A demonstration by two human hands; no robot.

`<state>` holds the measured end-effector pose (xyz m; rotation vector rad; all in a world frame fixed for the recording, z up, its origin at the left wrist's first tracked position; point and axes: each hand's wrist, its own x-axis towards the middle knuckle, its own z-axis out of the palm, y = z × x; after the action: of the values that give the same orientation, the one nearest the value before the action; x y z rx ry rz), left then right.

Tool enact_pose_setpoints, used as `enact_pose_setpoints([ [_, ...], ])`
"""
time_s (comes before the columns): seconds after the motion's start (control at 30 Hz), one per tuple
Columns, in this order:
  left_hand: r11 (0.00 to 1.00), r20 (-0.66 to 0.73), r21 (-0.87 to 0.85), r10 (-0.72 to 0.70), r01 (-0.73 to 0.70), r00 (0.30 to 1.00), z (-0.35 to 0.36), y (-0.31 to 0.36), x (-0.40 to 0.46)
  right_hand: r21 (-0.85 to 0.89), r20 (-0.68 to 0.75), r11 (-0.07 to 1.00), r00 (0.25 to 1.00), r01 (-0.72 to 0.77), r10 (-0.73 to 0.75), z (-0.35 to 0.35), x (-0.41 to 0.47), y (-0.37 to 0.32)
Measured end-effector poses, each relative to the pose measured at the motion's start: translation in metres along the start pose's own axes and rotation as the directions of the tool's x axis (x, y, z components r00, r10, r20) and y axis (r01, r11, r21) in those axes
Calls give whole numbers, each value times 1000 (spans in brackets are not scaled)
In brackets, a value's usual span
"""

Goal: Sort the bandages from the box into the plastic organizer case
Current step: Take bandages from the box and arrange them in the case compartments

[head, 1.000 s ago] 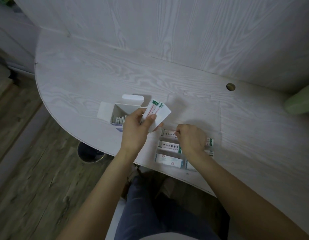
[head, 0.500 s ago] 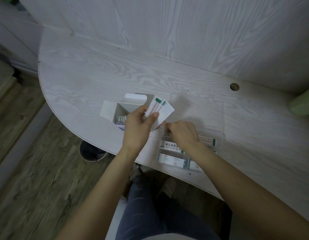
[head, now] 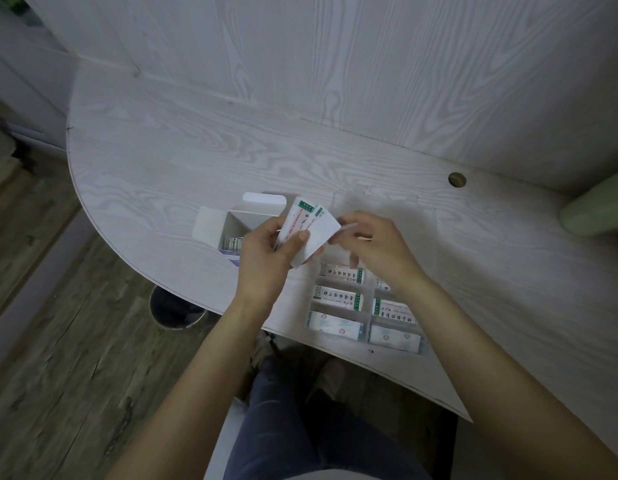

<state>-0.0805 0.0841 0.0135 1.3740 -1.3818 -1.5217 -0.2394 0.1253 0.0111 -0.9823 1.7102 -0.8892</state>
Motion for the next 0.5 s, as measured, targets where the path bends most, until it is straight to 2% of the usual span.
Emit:
enact_pose_setpoints([
  [0.03, 999, 2, 45, 31, -31, 1000, 2, -1, 0, 148, 53, 988, 998, -52, 44, -7, -2, -6],
  [0.07, 994, 20, 93, 63, -64, 998, 4, -1, -1, 208, 93, 975, 994, -76, 58, -11, -3, -10],
  [0.17, 984, 73, 138, 104, -113, 992, 13, -2, -5, 221, 58, 974, 997, -57, 45, -12, -1, -7],
  [0.33, 999, 6, -31, 15, -15, 1000, 16, 0, -7, 334, -58, 939, 992, -86, 112, -14, -3, 13],
  [0.43, 995, -6, -95, -2, 1, 1000, 11, 1, -8, 443, -24, 891, 992, -100, 124, -16, -5, 22],
  [0.5, 994, -24, -111, -8, 6, 1000, 9, 1, -8, 419, -37, 903, 992, -93, 120, -17, -4, 29],
])
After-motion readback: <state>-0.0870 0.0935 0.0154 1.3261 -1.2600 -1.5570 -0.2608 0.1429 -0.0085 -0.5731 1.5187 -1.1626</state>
